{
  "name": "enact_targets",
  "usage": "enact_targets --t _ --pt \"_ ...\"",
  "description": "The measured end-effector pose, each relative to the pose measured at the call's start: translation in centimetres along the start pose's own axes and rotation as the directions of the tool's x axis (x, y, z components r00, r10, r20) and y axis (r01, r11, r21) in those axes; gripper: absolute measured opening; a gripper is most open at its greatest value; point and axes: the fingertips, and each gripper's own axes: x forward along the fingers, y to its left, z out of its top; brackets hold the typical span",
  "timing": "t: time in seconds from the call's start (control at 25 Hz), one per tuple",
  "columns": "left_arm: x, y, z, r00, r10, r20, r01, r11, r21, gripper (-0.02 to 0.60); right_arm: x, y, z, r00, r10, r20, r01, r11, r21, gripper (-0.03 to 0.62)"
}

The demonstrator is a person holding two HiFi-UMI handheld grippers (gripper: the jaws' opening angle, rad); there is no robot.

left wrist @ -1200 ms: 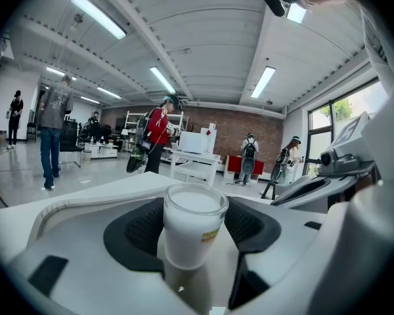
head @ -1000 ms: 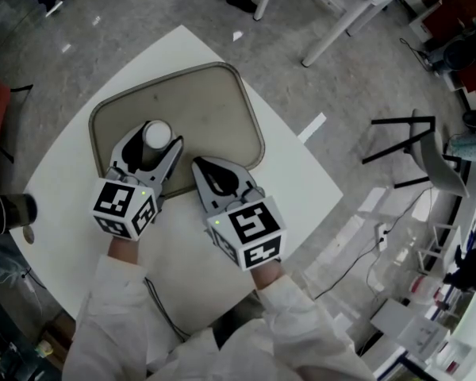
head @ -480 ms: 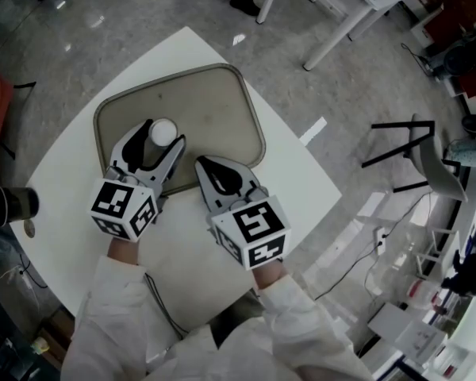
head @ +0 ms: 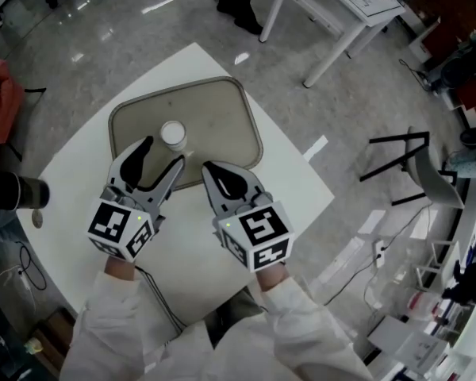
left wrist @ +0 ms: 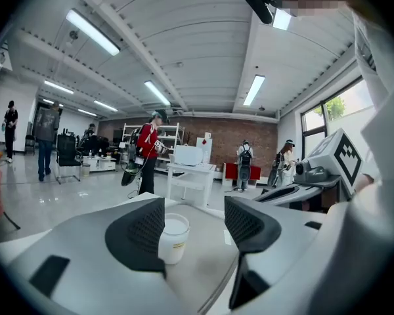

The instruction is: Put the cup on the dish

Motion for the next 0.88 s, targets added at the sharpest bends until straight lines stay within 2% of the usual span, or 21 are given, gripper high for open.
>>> enact_targets --t 0.24,0.36,0.48,0.68,0.88 --pt "-3.8 -3.3 2.4 0.999 -0.047 0.019 0.046 0.997 0.063 0.275 -2.8 1.9 1.6 0.999 0.015 0.037 -0.014 1.000 -0.020 0.011" --pt "-5.5 -5.2 3.0 0.998 -0.065 0.011 0.063 0.995 0.081 0.275 -4.2 3.3 2.0 0.997 0.050 0.054 -0.051 0.999 0.003 0.011" --pt "-7.2 -7.0 3.7 0.997 -0.073 0.009 0.072 0.990 0.117 0.266 -5.6 5.0 2.6 0.995 0.085 0.061 -0.083 0.996 -0.025 0.011" --pt "-11.4 -10.1 5.4 0.997 -0.068 0.039 0.062 0.987 0.148 0.198 -8.7 8.3 3.4 0.987 0.141 0.081 -0.135 0.988 -0.071 0.011" --pt "-15.0 -11.7 6.7 0.996 -0.024 0.090 0.007 0.983 0.184 0.111 -11.3 11.2 3.7 0.976 0.198 0.092 -0.189 0.977 -0.101 0.011"
